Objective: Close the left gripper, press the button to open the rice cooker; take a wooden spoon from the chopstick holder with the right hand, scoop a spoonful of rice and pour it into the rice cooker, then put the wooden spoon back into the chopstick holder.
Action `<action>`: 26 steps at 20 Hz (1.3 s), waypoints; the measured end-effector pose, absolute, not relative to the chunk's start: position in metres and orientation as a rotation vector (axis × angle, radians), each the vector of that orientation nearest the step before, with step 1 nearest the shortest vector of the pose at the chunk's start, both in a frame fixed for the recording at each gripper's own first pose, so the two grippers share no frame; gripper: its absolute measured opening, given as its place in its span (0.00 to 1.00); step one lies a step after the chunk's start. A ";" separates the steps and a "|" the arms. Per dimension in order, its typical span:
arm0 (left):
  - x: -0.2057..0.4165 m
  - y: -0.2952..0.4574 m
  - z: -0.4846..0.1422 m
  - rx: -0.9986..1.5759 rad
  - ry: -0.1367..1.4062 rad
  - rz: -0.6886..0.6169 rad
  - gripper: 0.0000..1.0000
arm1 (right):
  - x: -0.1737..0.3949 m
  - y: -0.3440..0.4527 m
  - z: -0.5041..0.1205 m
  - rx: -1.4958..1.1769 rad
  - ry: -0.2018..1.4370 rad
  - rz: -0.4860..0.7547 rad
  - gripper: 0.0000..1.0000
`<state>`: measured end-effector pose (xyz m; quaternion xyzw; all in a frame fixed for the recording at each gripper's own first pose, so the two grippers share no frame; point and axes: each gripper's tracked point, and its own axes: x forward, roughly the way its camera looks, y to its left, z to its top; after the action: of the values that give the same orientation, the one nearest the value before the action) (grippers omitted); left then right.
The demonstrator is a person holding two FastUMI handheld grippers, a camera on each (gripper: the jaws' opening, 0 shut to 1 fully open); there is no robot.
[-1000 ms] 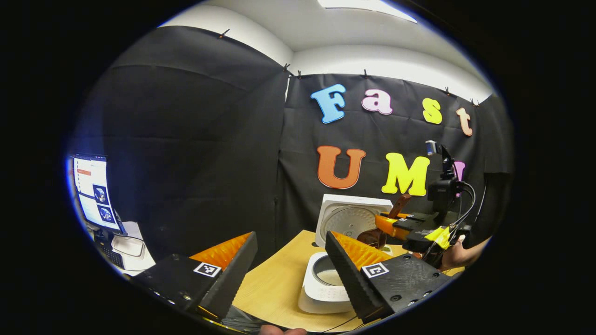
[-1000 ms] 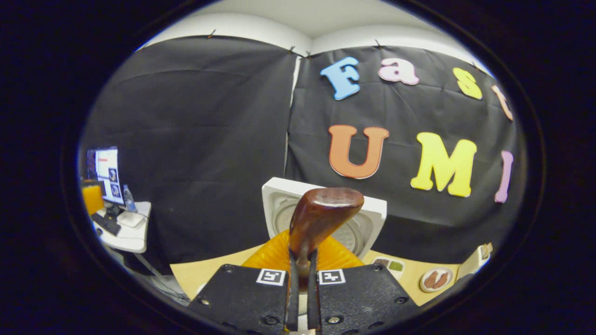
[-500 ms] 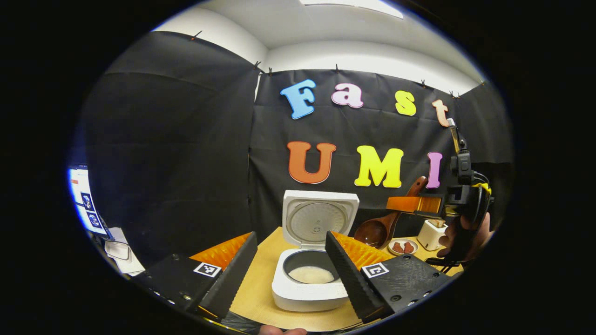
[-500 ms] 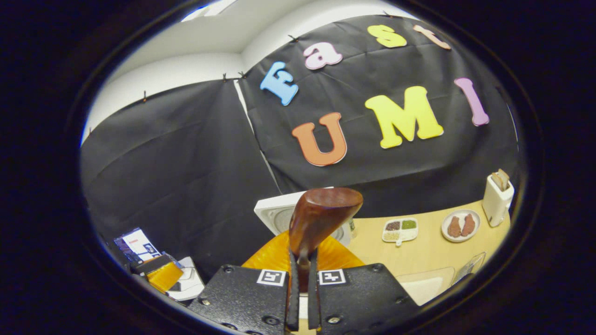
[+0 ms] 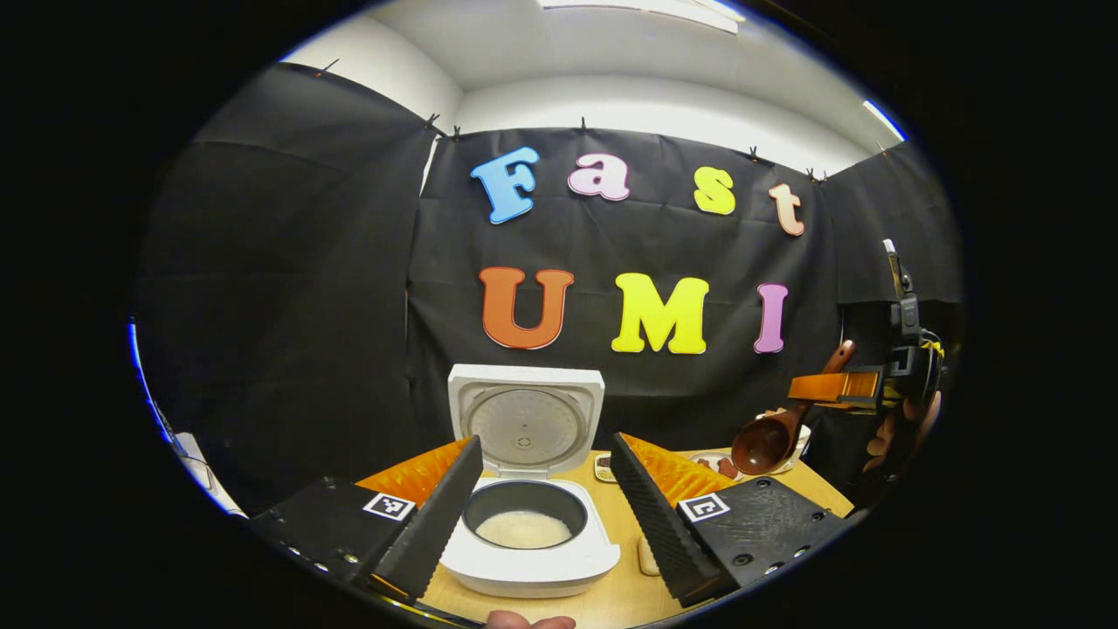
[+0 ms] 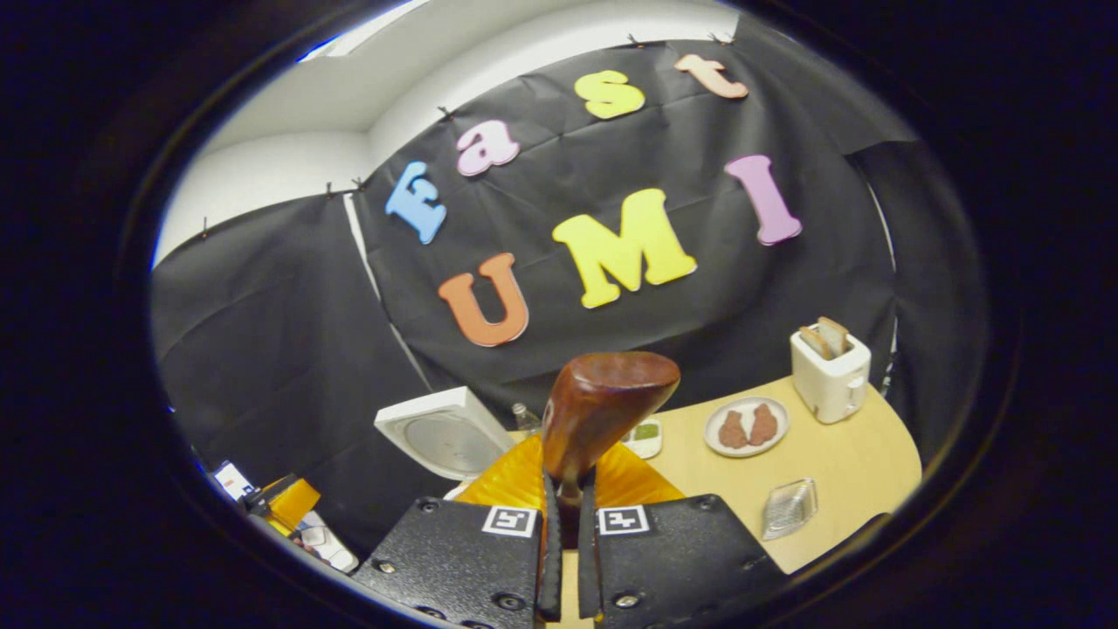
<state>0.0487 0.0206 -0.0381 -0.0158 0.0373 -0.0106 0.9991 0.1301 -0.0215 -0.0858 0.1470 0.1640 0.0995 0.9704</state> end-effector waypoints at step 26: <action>0.086 -0.063 -0.053 0.021 0.232 -0.029 0.94 | 0.185 -0.233 -0.323 0.289 0.578 -0.130 0.14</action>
<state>0.0859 -0.0626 -0.0530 0.0105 0.1157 -0.0144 0.9931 0.1849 -0.2326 -0.3234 0.1418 0.2840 -0.0636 0.9461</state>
